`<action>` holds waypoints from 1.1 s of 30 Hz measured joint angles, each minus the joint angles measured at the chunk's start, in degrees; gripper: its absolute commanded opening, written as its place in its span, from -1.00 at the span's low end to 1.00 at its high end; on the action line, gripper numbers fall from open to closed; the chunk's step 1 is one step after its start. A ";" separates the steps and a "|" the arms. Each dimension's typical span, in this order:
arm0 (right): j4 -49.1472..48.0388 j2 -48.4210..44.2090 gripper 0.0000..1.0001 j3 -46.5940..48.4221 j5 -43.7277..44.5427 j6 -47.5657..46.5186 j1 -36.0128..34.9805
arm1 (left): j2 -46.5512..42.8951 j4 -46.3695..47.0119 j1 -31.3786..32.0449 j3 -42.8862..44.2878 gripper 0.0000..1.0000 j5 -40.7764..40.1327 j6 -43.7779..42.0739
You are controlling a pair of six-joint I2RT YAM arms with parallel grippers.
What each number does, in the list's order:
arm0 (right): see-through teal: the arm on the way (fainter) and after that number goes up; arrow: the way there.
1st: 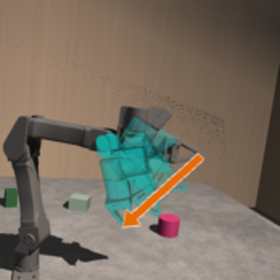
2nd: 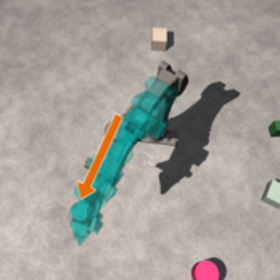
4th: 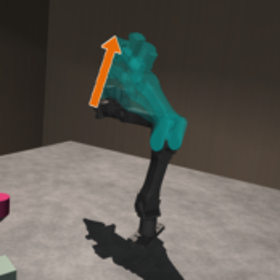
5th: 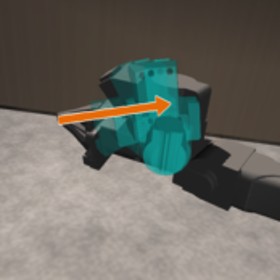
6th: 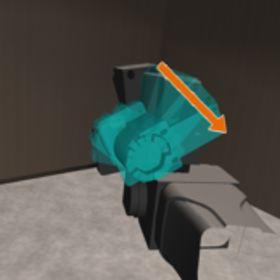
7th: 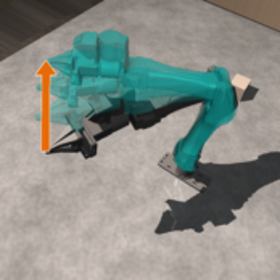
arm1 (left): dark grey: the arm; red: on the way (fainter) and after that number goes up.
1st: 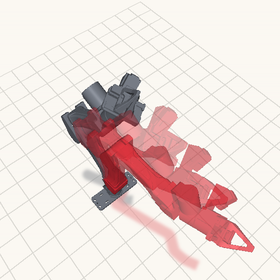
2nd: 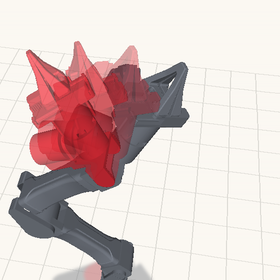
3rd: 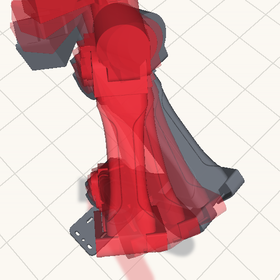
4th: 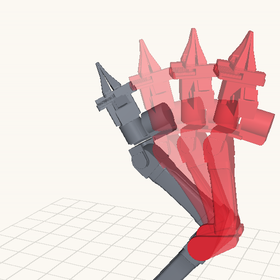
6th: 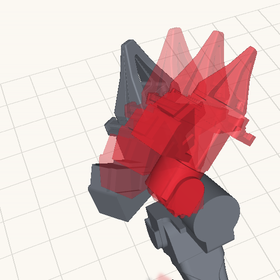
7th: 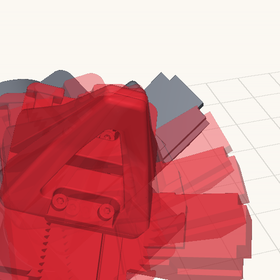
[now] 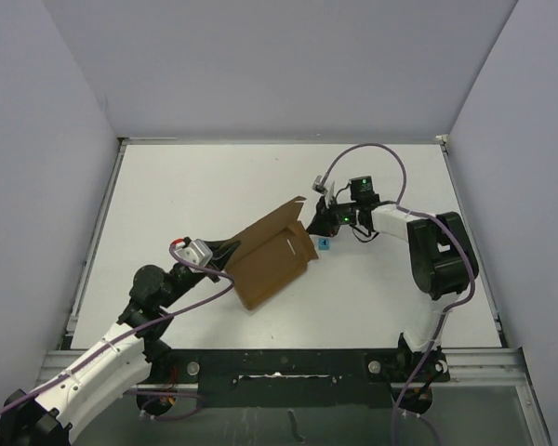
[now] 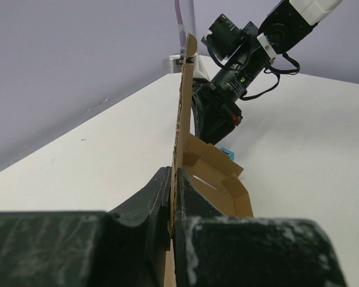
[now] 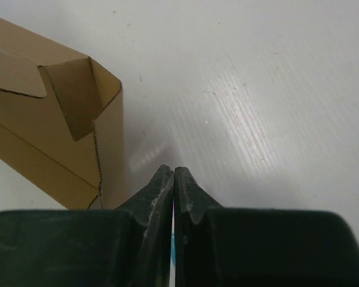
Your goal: Fold the paper box
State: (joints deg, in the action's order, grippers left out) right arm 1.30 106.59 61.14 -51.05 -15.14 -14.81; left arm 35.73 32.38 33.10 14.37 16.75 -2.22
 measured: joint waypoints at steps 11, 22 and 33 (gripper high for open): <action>5.95 -2.75 -0.99 -0.31 -6.49 -5.03 -4.11 | 0.15 0.35 0.20 0.00 -1.00 -0.11 -0.07; 7.10 -6.51 -0.72 -0.76 -10.21 -3.28 -4.42 | 0.24 0.31 0.20 0.00 -1.00 -0.26 -0.48; 3.91 -4.63 -0.30 -2.64 -12.61 3.50 -4.42 | 0.17 0.11 0.20 0.00 -1.00 -0.28 -0.52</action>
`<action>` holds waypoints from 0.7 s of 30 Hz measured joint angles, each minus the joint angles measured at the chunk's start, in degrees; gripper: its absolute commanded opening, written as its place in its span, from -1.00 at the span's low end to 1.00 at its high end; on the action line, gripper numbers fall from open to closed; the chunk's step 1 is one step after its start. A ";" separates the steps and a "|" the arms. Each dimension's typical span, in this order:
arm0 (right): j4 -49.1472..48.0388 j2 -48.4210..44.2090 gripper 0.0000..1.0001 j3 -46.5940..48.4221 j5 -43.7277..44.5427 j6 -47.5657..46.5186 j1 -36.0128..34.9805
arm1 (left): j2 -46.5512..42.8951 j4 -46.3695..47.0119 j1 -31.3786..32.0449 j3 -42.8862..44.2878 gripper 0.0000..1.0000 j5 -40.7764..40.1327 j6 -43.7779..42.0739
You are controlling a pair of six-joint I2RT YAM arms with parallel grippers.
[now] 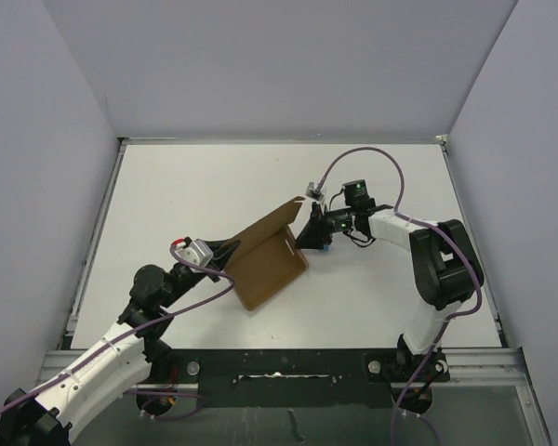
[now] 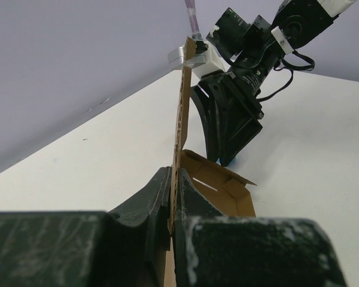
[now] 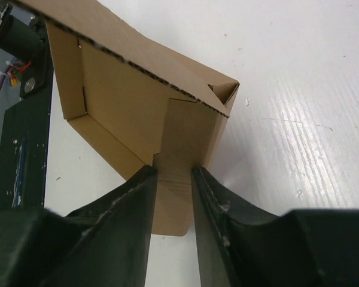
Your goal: Fold the paper box
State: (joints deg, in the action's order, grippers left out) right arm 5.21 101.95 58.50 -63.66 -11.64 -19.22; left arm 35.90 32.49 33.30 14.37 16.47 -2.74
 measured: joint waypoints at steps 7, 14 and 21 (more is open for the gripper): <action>-2.91 0.11 -0.10 -1.33 0.90 1.97 0.02 | 0.07 -0.09 0.00 0.00 -1.00 0.02 0.04; -4.87 0.11 0.01 -1.77 2.36 2.62 0.22 | 0.07 0.04 -0.02 0.00 -1.00 0.04 0.07; -8.00 0.07 0.16 -3.63 -4.61 5.09 2.49 | -0.07 0.33 0.00 0.00 -1.00 0.04 0.11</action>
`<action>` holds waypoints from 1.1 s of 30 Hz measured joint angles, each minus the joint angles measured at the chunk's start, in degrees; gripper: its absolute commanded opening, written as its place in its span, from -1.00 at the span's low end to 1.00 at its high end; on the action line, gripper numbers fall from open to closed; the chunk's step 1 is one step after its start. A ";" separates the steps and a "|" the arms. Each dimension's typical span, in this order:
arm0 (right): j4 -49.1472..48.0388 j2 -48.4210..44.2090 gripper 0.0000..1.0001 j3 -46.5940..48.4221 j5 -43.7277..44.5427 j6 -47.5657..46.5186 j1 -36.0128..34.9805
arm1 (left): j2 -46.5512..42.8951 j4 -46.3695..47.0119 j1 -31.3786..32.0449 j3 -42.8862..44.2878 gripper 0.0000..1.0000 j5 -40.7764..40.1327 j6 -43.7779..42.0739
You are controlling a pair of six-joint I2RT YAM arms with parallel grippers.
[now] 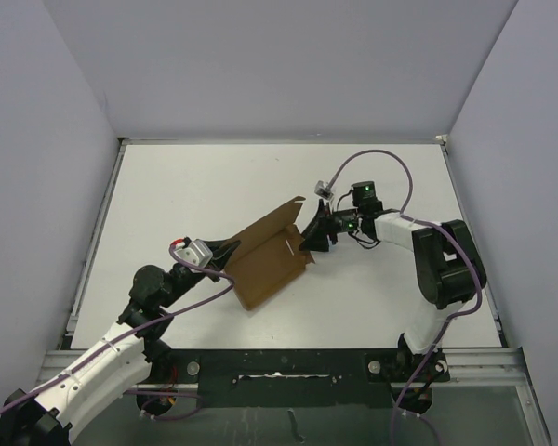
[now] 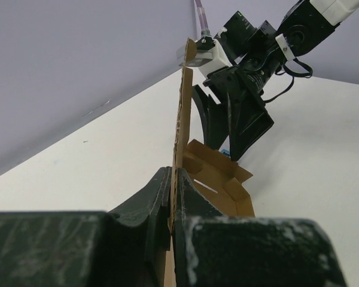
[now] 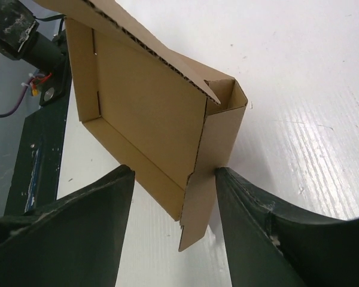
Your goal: Fold the paper box
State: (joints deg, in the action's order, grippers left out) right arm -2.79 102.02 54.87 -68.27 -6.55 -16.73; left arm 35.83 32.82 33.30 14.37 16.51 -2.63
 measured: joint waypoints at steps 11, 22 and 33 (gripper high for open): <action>4.28 -0.24 -0.38 2.38 -2.27 -1.92 5.97 | -0.37 0.00 0.00 0.00 -1.00 0.00 0.13; 9.79 0.72 -1.00 7.37 12.04 -2.29 4.48 | -0.26 0.39 0.00 0.00 -1.00 0.20 0.46; 14.03 4.74 -0.93 7.98 14.21 -6.47 -1.57 | -0.24 0.42 0.00 0.00 -1.00 0.22 0.48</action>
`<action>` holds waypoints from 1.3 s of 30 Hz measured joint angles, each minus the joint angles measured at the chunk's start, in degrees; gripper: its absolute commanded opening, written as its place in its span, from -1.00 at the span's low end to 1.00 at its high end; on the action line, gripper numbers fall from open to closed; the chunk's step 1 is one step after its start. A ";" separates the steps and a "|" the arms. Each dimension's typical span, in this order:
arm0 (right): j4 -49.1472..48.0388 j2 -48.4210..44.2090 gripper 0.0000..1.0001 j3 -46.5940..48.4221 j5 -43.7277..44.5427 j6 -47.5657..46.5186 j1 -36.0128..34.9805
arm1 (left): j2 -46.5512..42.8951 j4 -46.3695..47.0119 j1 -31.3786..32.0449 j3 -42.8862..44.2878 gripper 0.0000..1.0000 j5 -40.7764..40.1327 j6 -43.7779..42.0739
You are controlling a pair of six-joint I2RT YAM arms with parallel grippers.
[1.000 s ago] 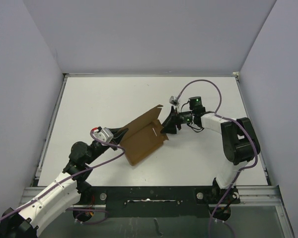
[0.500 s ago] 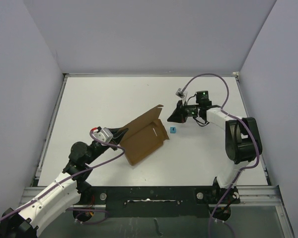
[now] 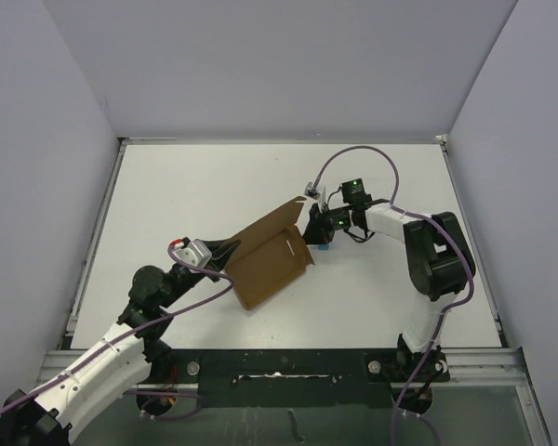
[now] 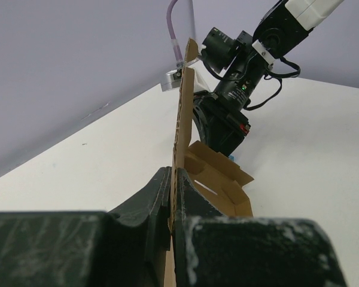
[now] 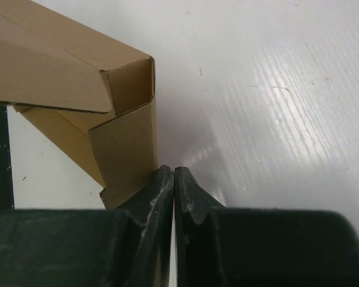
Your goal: Fold the paper box
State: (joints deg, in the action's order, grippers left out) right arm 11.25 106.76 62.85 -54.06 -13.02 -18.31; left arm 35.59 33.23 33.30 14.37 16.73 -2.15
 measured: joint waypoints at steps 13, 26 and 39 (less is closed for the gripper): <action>2.73 -0.66 -0.46 0.00 -10.23 -4.79 0.09 | 0.00 -0.02 0.00 0.00 -1.00 0.00 0.00; 2.97 -0.04 -0.22 0.00 -13.09 -2.99 -0.15 | -0.17 -0.02 -0.02 -0.02 -1.00 -0.02 -0.02; 3.50 2.40 -0.18 0.13 -17.16 0.42 0.33 | -1.16 -0.07 0.00 -0.66 -1.00 -0.04 -0.02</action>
State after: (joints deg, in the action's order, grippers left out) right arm 14.74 109.16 62.98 -71.22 -12.60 -17.98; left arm 34.44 33.17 33.30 13.72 16.69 -2.17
